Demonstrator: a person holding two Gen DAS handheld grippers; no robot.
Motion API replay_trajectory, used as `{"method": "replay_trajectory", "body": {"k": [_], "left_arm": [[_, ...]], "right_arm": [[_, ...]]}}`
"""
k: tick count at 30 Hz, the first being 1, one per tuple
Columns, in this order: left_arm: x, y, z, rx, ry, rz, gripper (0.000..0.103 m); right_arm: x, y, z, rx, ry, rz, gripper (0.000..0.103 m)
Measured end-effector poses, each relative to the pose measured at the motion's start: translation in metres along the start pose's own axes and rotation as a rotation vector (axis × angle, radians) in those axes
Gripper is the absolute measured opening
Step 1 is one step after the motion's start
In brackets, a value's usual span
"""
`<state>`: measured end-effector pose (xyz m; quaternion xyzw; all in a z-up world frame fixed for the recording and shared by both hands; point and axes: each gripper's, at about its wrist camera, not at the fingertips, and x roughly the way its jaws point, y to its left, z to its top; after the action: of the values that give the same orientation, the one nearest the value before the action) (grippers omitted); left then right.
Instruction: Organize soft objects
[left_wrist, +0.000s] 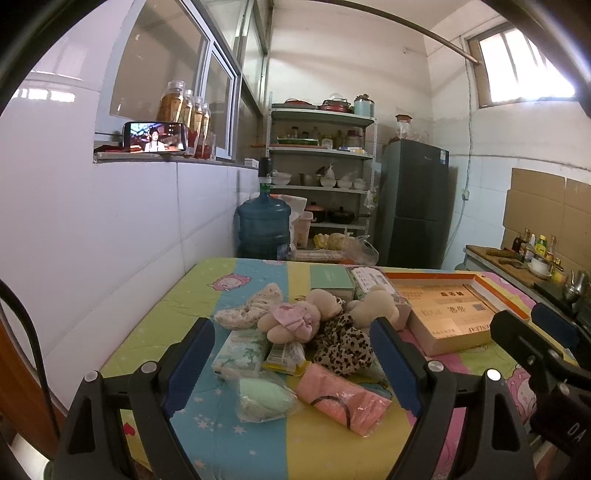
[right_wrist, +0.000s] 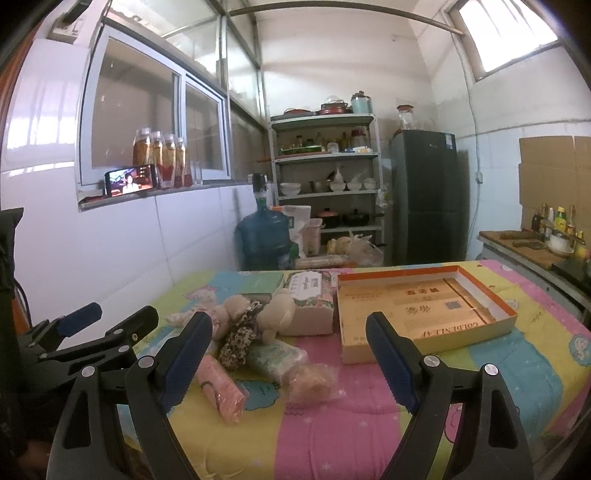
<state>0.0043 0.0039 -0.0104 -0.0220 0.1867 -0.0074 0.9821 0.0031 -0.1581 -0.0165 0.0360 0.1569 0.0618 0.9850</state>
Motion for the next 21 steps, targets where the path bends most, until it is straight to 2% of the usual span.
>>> {"method": "replay_trajectory", "body": {"k": [14,17,21], "left_arm": [[0.004,0.006,-0.003,-0.012,0.011,0.007,0.086],[0.005,0.015,-0.004,-0.021,0.014,0.011,0.086],[0.009,0.034,-0.011,-0.041,0.026,0.01,0.086]], "right_arm": [[0.001,0.001,-0.004,0.007,0.01,0.008,0.086],[0.004,0.001,-0.008,0.011,0.021,0.035,0.086],[0.016,0.007,-0.021,0.005,0.074,0.125,0.086]]}}
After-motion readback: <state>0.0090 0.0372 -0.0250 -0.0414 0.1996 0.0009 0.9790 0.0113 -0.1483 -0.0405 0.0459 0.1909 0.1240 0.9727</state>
